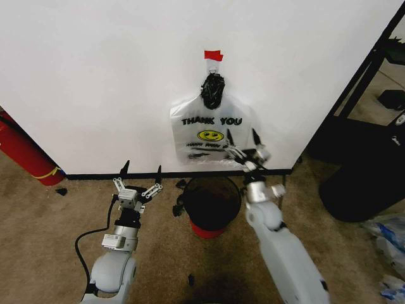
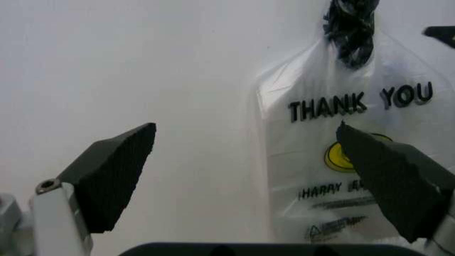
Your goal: Pick up the garbage bag from the wall and place it over the trash bin.
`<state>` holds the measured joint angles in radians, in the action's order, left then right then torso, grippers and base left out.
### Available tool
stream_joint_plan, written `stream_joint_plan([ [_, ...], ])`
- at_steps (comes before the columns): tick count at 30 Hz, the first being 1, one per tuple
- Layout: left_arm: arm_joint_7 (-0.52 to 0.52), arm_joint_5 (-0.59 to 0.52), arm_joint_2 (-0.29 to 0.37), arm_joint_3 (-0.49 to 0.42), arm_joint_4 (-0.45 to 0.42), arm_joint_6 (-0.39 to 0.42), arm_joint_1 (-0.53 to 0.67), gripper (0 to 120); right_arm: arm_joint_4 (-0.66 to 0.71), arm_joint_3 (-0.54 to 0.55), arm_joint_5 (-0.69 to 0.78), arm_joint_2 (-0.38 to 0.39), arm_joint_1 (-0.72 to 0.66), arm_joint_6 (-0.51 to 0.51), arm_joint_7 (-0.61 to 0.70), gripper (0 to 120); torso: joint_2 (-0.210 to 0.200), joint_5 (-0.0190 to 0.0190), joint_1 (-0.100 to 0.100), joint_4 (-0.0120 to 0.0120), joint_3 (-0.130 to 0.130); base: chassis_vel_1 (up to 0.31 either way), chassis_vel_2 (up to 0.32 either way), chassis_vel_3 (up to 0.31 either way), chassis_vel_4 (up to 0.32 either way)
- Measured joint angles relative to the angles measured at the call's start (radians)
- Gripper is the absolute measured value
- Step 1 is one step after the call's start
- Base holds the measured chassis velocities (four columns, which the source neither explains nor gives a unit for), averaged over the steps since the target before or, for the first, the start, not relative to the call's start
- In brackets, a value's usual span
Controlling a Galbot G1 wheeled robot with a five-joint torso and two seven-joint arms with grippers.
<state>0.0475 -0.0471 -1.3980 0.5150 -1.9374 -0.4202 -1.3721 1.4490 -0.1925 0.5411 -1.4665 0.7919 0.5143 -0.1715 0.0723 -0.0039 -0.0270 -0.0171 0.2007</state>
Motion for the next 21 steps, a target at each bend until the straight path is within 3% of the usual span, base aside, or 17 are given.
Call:
stream_joint_plan([
  [11, 0.0, 0.036, -0.042, -0.009, 0.033, -0.003, 0.011, 100, -0.137, 0.029, 0.059, -0.069, -0.153, -0.01, -0.012, 100, 0.0, -0.0001, 0.0, -0.0002, 0.0, 0.0, 0.0, 0.0, 0.0],
  [17, -0.001, 0.047, -0.052, -0.01, 0.039, -0.004, 0.014, 100, -0.172, 0.04, 0.064, -0.092, -0.175, -0.02, -0.055, 86, 0.0, 0.0, 0.0, -0.0001, 0.0, 0.0, 0.0, 0.0, 0.0],
  [21, -0.002, 0.051, -0.054, -0.01, 0.042, -0.005, 0.015, 100, -0.199, 0.04, 0.045, -0.107, -0.184, -0.022, -0.067, 86, 0.0, 0.0, 0.0, -0.0001, 0.0, 0.0, 0.0, 0.0, 0.0],
])
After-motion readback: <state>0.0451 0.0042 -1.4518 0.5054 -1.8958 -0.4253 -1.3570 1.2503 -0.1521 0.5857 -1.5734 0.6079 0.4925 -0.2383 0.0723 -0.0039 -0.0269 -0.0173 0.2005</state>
